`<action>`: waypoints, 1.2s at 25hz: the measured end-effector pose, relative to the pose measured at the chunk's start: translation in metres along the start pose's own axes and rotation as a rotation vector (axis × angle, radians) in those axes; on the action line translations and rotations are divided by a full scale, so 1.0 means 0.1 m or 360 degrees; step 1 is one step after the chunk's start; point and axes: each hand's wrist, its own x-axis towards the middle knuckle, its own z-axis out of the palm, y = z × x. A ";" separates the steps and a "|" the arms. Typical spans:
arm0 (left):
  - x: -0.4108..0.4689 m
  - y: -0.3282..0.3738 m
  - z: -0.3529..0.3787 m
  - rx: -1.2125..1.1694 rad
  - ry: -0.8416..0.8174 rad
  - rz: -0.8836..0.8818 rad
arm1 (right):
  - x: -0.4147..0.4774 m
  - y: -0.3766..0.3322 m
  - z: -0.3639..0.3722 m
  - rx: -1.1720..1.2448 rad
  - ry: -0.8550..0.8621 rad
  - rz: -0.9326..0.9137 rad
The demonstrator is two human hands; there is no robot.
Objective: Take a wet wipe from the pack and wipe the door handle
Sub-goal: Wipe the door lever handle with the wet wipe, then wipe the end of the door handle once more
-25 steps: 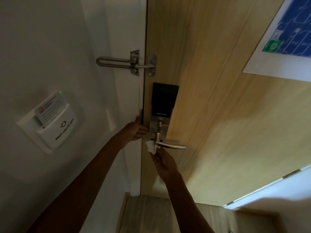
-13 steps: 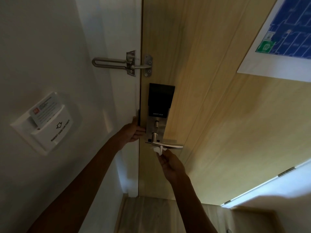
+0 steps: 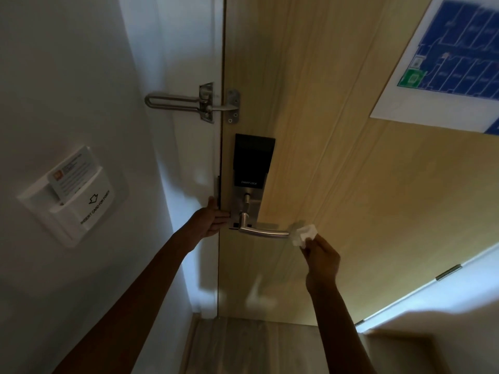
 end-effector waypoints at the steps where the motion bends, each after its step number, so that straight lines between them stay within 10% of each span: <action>1: -0.01 0.01 0.01 0.0005 0.0000 -0.0002 | -0.02 0.02 0.02 -0.0212 -0.0010 -0.0084; 11: -0.12 -0.06 0.09 -0.0009 0.0015 0.0021 | -0.18 -0.07 -0.01 -0.0732 -0.0133 -0.0421; 19: -0.43 -0.03 0.19 0.0066 0.0121 0.0084 | -0.19 0.14 0.47 -0.2177 -0.0695 -0.1553; 24: -0.67 -0.09 0.40 -0.0001 0.0071 -0.0007 | -0.30 -0.15 0.15 -0.1820 -0.1073 -0.1432; 30: -0.93 -0.58 1.26 0.0255 -0.0112 -0.0064 | -0.17 -0.48 -1.38 -0.1600 -0.0601 -0.1055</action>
